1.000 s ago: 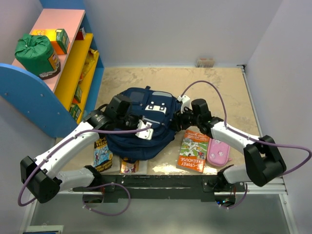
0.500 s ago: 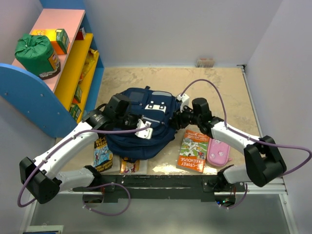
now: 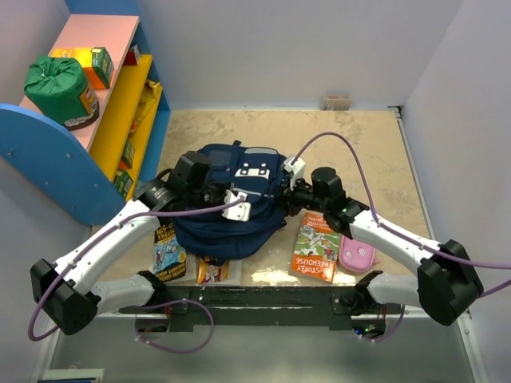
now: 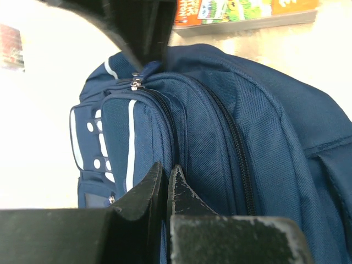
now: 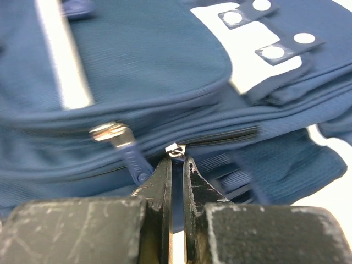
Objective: Pack the student bag
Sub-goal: Unzip the student bag at the center of the board.
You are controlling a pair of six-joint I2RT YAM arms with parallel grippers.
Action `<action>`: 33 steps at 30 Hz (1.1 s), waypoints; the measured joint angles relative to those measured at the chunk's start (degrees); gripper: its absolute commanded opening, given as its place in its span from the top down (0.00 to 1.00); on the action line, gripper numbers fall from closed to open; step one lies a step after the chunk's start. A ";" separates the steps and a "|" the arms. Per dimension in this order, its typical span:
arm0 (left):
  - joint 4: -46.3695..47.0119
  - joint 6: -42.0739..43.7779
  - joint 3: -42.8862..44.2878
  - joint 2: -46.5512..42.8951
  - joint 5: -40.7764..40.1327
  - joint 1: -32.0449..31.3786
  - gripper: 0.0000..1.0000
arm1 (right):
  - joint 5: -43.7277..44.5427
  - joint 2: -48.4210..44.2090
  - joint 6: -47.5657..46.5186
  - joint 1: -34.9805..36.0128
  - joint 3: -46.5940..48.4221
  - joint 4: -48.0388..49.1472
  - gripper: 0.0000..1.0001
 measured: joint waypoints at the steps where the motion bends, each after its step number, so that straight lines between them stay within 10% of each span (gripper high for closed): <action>1: 0.46 -0.59 -0.09 0.00 -0.28 0.04 1.00 | 0.50 -0.76 0.02 0.87 -0.22 -0.07 1.00; 19: 13.92 -17.05 -4.28 3.08 -8.61 -2.56 1.00 | 7.80 -12.07 7.15 12.59 -5.33 -0.24 1.00; 33: 8.63 -37.03 17.62 27.26 -14.60 -3.37 1.00 | 25.49 -15.21 15.34 22.75 -5.16 -0.35 1.00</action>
